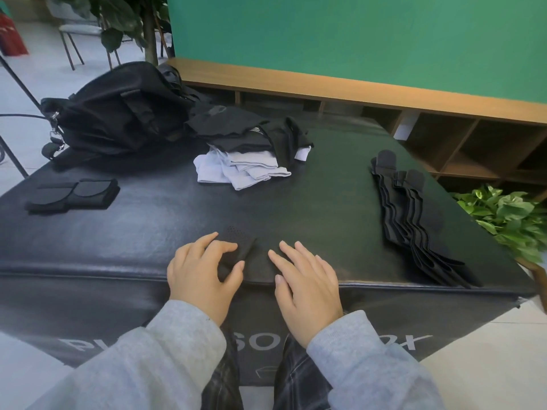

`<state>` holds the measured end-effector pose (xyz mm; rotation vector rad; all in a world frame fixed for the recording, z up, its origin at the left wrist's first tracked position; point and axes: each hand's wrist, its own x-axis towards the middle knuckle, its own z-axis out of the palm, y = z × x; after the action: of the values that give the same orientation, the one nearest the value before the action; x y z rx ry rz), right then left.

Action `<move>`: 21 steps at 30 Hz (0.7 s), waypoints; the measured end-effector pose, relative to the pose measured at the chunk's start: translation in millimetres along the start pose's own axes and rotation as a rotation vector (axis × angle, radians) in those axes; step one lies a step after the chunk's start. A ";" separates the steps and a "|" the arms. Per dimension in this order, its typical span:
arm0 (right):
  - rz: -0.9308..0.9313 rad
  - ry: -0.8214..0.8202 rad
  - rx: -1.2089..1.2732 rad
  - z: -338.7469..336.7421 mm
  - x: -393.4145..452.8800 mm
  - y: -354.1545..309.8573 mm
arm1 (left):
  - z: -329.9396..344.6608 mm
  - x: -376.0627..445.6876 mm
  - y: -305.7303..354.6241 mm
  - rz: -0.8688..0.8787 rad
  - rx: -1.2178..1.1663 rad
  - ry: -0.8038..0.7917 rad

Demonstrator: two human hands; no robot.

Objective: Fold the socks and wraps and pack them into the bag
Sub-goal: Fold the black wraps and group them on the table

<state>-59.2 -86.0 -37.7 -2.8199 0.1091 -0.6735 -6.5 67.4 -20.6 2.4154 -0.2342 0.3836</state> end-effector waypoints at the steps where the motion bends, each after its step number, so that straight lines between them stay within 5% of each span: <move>1: 0.000 -0.001 -0.002 -0.3 0.1 -0.8 | -2.8 1.6 -2.0 -0.005 -0.005 -0.002; 21: -0.209 -0.174 -0.213 2.8 5.3 -21.7 | -63.1 23.2 -81.0 -0.061 0.029 0.070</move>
<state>-52.8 -65.1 -32.4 -3.1108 -0.1555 -0.4785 23.4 168.2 -14.9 2.4263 -0.1248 0.4453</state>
